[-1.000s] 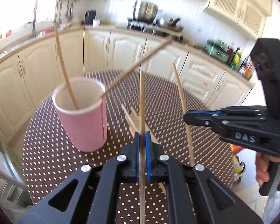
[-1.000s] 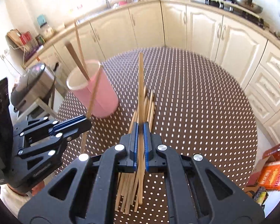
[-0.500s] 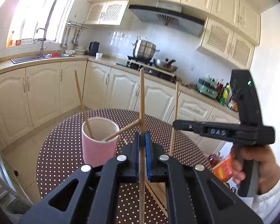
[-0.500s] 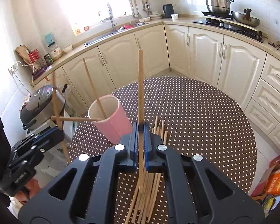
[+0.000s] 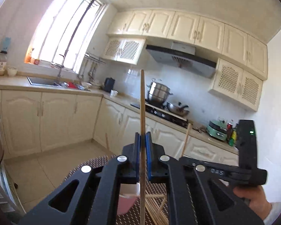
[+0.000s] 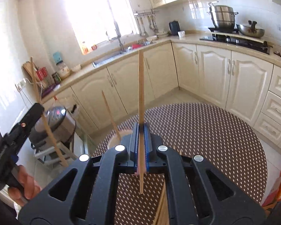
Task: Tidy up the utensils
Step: 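Lift the chopstick upright with the right gripper over the pink cup, then lower the chopstick into the pink cup and open the right gripper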
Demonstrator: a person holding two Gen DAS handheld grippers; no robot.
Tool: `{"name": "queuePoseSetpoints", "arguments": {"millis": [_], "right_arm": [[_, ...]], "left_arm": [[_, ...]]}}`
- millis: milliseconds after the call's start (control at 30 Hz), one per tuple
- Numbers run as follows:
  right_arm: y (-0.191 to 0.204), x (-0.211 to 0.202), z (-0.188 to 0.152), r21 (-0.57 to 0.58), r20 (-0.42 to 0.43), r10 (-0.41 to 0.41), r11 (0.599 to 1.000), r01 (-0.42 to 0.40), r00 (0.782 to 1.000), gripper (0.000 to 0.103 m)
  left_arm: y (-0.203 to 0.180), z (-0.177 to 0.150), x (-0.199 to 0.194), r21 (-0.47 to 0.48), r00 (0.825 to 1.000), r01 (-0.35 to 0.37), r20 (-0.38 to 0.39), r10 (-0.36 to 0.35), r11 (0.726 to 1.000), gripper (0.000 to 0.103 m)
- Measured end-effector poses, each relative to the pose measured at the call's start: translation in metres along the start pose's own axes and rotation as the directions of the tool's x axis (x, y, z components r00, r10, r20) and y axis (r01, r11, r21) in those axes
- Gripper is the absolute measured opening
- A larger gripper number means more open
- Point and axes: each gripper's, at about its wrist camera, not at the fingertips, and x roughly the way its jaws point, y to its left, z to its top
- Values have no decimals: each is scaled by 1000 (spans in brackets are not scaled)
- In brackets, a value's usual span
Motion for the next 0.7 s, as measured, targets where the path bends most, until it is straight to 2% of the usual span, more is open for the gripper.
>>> {"name": "queuePoseSetpoints", "arguments": {"millis": [233, 467, 567, 700], "right_arm": [[15, 8, 26, -13, 56, 19, 1000, -18, 998, 6], [24, 16, 45, -25, 117, 26, 999, -24, 993, 6], [28, 22, 45, -46, 134, 17, 999, -11, 991, 6], [28, 35, 40, -50, 107, 25, 999, -19, 994, 6]], "left_arm": [[4, 13, 32, 18, 997, -61, 53, 60, 998, 6], [3, 24, 54, 39, 986, -122, 123, 116, 992, 6], [4, 23, 64, 51, 984, -129, 127, 121, 990, 6], [9, 14, 76, 60, 987, -130, 100, 124, 990, 6]]}}
